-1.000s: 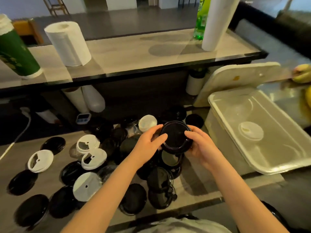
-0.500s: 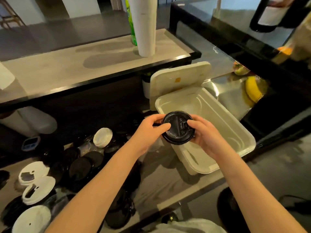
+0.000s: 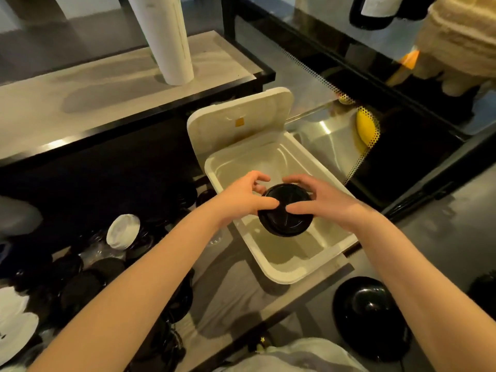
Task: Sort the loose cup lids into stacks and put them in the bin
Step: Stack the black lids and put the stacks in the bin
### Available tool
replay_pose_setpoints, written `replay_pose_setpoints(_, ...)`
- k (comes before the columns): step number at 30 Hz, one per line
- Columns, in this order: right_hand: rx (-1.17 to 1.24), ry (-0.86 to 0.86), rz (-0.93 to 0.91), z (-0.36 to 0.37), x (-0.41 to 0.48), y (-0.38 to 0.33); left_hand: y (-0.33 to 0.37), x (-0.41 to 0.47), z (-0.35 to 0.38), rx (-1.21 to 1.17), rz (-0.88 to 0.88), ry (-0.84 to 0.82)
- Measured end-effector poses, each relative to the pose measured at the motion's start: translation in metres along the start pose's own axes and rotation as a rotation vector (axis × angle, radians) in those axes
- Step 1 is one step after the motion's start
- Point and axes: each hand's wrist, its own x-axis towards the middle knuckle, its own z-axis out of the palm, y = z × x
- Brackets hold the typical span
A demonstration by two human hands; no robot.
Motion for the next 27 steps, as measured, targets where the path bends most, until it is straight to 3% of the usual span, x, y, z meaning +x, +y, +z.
replay_pose_setpoints(2,0.053,-0.053,0.087,-0.008,0.003,0.003,-0.001,0.004,0.004,0.083,-0.012,-0.015)
replay_pose_setpoints(4,0.044,-0.084,0.171,-0.01,0.005,0.008,-0.006,0.006,0.005,0.339,0.049,0.012)
replay_pose_setpoints(6,-0.085,-0.089,0.215,-0.006,0.009,0.015,-0.017,0.004,0.001,0.668,0.161,0.115)
replay_pose_setpoints(8,-0.225,-0.156,0.228,0.004,0.014,0.019,-0.029,0.0,-0.005,0.823,0.247,0.191)
replay_pose_setpoints(14,-0.613,-0.413,0.239,0.036,0.044,0.031,-0.051,-0.002,-0.009,0.967,0.357,0.159)
replay_pose_setpoints(19,-0.728,-0.515,0.291,0.044,0.055,0.048,-0.054,0.001,-0.008,0.974,0.374,0.173)
replay_pose_setpoints(27,-1.296,-0.653,0.064,0.064,0.063,0.057,-0.058,0.002,-0.007,0.987,0.362,0.166)
